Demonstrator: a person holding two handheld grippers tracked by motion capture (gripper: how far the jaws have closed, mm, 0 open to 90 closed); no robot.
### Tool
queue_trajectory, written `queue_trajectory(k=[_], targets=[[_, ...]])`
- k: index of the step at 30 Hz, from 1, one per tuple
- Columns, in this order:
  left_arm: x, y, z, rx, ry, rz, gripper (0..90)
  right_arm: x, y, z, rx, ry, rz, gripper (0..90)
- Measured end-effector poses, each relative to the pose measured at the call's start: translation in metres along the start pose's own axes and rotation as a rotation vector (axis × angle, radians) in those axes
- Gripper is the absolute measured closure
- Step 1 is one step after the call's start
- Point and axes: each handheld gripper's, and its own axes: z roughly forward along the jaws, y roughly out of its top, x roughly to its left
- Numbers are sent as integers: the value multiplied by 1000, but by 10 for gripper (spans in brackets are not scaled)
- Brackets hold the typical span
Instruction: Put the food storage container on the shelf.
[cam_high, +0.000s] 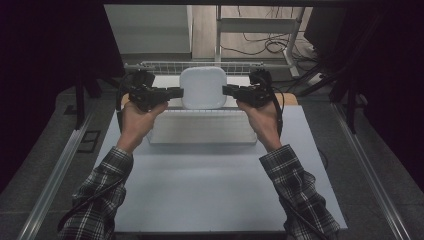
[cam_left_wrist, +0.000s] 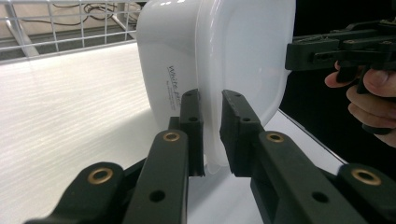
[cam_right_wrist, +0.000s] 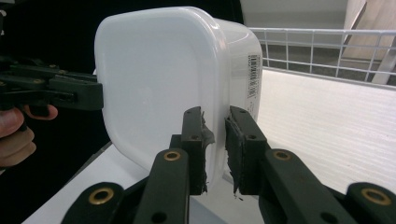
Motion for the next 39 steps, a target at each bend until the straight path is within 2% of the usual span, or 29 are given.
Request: queue_trajectory(k=[4,8,12,23,28,33,34,39], targets=[[1,0,4,-3,14,-1,780,-2,0,3,7,-2,18,763],[6,2,7,-19,-10,-26,701,-5,2,8,5,-1,29,742],[7,4,9,-26,-17,-28,630,-6,3,11,3,9,38,708],[17,5,20,-17,8,-47,624,-8,13,25,32,-24,29,623],[22,8,24,-17,-2,-66,618,-13,15,30,36,-11,51,593],[25,11,27,-25,17,-67,585,-14,17,34,44,-27,33,540],[25,12,28,-30,31,-53,564,-13,18,36,43,-50,18,525],[27,15,31,-42,67,-27,507,-13,20,39,33,-80,4,492]])
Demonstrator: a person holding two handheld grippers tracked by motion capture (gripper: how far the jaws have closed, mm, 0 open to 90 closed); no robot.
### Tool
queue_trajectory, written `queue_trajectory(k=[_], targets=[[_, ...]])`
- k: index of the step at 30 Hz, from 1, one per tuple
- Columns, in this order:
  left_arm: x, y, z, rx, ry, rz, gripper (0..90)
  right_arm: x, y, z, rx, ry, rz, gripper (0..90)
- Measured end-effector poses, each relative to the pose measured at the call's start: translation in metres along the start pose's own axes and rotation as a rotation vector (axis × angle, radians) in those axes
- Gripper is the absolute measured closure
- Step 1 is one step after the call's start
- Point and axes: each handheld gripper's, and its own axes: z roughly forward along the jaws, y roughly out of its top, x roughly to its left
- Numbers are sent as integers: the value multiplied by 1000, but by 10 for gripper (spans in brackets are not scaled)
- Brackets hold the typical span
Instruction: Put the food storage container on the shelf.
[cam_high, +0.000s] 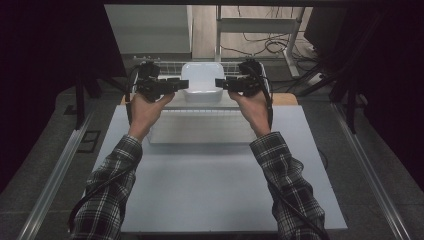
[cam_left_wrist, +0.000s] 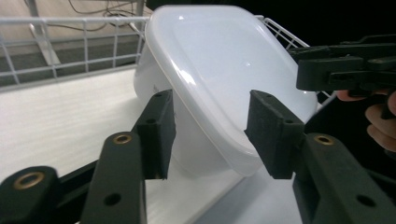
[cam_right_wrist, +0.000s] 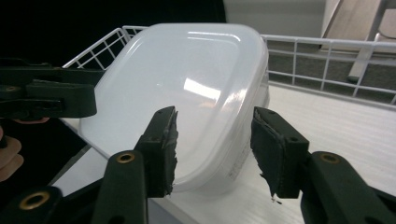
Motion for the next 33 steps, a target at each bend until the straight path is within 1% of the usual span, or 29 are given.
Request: queue_trajectory(k=[1,2,3,5,7,8,9,10,11,12,13,14,15,16,18,19,20,21,23,24,25,28,29,33], targets=[[1,1,2,-11,23,14,483,0,1,2,-9,-15,3,477],[1,1,2,-11,23,14,473,0,1,2,-9,-15,3,477],[2,2,4,-16,36,24,473,0,1,3,-14,-24,5,468],[3,3,7,-28,58,37,445,-1,2,5,-21,-49,0,443],[5,3,10,-38,70,46,365,-4,4,8,-27,-60,6,398],[5,3,10,-38,70,46,344,-4,4,9,-30,-64,6,384],[4,3,10,-40,94,73,315,-5,3,9,-31,-67,4,370],[4,3,10,-40,94,73,286,-5,3,9,-31,-67,4,370],[4,3,9,-39,101,81,286,-5,3,9,-34,-69,-1,353],[6,4,7,-34,94,94,241,-5,3,8,-34,-64,-18,297],[6,3,6,-38,82,96,209,-5,2,8,-36,-58,-26,268],[6,3,6,-38,82,96,194,-5,2,8,-36,-58,-26,268],[7,3,5,-40,72,93,194,-5,1,7,-39,-46,-27,241],[7,2,4,-31,65,100,181,-5,1,7,-39,-36,-25,209],[7,-1,2,-31,48,125,140,-6,-1,6,-33,-7,-21,152],[7,-2,0,-33,38,131,109,-6,-5,4,-44,12,-29,122],[7,-3,-2,-37,22,135,109,-6,-5,4,-44,12,-29,122],[7,-5,-3,-42,7,135,84,-6,-8,3,-50,29,-37,95],[8,-6,-5,-49,-30,139,70,-5,-10,2,-52,35,-42,87],[8,-7,-6,-45,-52,137,52,-5,-11,1,-53,38,-53,79],[8,-8,-7,-43,-63,146,39,-5,-13,1,-51,39,-63,73],[6,-11,-10,-35,-73,167,30,-3,-17,-2,-45,45,-87,63],[5,-12,-11,-35,-75,168,20,-1,-20,-3,-44,46,-102,57],[4,-17,-16,-26,-75,167,1,1,-23,-7,-43,49,-121,50]])
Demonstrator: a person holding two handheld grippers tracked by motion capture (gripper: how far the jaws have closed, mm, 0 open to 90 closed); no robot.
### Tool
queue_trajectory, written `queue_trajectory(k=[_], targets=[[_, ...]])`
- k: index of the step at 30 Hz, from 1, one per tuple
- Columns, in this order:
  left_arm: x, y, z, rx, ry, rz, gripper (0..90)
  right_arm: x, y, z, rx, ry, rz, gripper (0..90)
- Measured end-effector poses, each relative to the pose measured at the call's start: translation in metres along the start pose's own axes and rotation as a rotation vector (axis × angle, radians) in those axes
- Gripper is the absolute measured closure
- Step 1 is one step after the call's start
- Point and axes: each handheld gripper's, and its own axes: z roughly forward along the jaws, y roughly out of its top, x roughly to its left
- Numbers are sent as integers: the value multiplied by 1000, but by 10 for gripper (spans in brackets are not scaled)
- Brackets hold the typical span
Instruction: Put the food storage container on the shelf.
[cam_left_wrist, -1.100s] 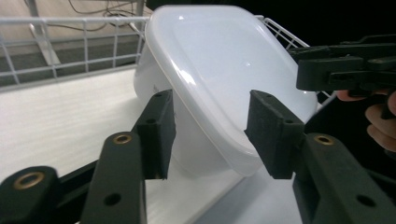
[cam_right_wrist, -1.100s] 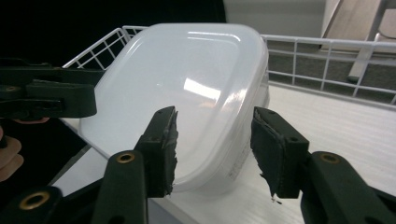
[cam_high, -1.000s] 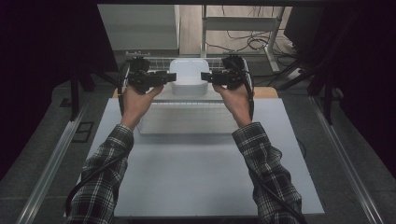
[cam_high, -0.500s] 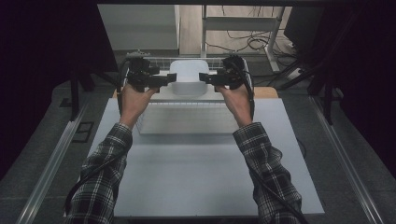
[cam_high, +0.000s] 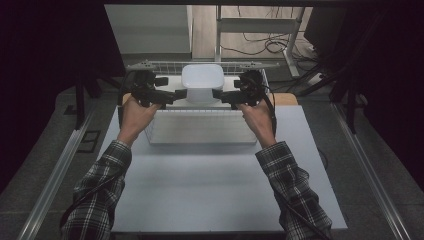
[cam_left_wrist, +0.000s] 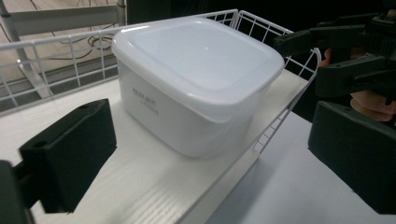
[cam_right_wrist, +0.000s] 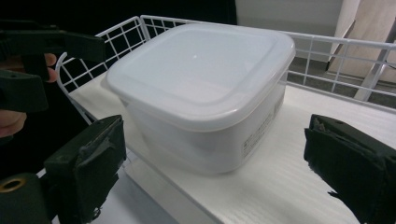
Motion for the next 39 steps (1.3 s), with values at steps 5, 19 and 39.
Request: queue_trajectory(k=[5,19,39], targets=[[-2,-8,-5,6,-10,-6,0,4,-6,-4,5,10,-30,40],[-8,-33,-15,1,-60,-7,0,16,-18,-10,27,34,-89,23],[-40,-69,-7,27,-145,55,14,32,-46,-23,47,70,-136,11]])
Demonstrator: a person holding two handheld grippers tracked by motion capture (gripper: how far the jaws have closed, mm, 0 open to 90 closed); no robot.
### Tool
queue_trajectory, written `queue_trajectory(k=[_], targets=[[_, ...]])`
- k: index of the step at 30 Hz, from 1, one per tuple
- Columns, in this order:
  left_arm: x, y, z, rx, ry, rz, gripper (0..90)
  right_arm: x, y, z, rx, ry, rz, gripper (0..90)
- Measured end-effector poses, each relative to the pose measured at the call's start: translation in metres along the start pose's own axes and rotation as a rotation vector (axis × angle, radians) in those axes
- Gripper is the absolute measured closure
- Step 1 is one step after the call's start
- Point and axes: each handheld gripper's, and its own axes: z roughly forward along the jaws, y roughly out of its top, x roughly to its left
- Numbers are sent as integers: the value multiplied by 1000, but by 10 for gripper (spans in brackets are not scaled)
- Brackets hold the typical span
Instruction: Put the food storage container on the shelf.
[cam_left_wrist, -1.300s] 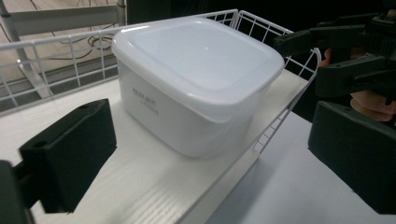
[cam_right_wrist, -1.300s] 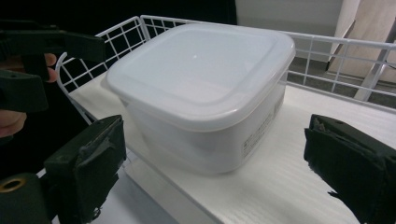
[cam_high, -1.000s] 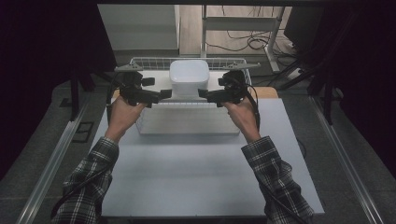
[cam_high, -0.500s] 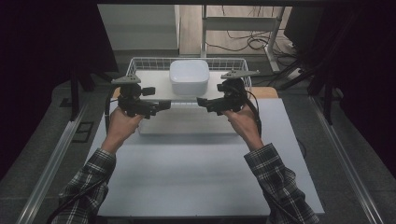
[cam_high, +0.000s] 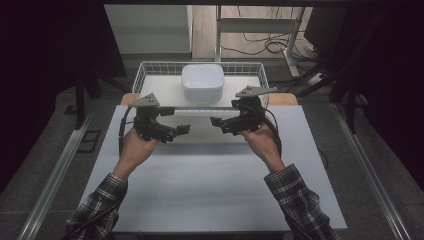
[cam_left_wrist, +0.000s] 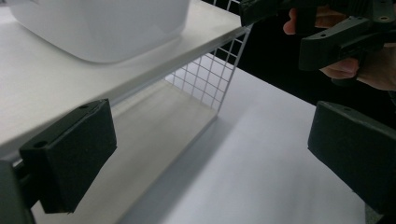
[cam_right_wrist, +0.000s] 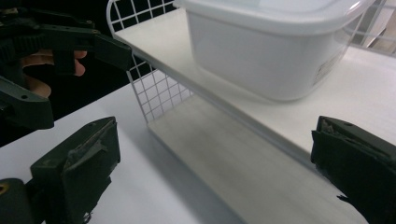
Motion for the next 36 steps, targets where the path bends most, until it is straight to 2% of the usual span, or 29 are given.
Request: queue_trajectory(k=[1,9,20,25,31,34,36], targets=[[-2,-4,1,2,-18,-3,22,2,-3,-1,3,0,-5,11],[-8,-17,5,7,-44,-11,25,5,-18,-4,-1,6,-1,11],[-14,-43,14,31,-46,-15,27,9,-40,-2,13,35,-17,11],[-17,-58,16,38,-32,-1,32,11,-54,0,20,34,-17,3],[-17,-70,19,41,-28,-8,39,12,-67,2,28,36,-14,0],[-18,-74,20,60,-11,3,41,14,-72,3,49,21,-30,0],[-19,-77,20,58,-23,-8,43,15,-74,2,41,6,-33,0]])
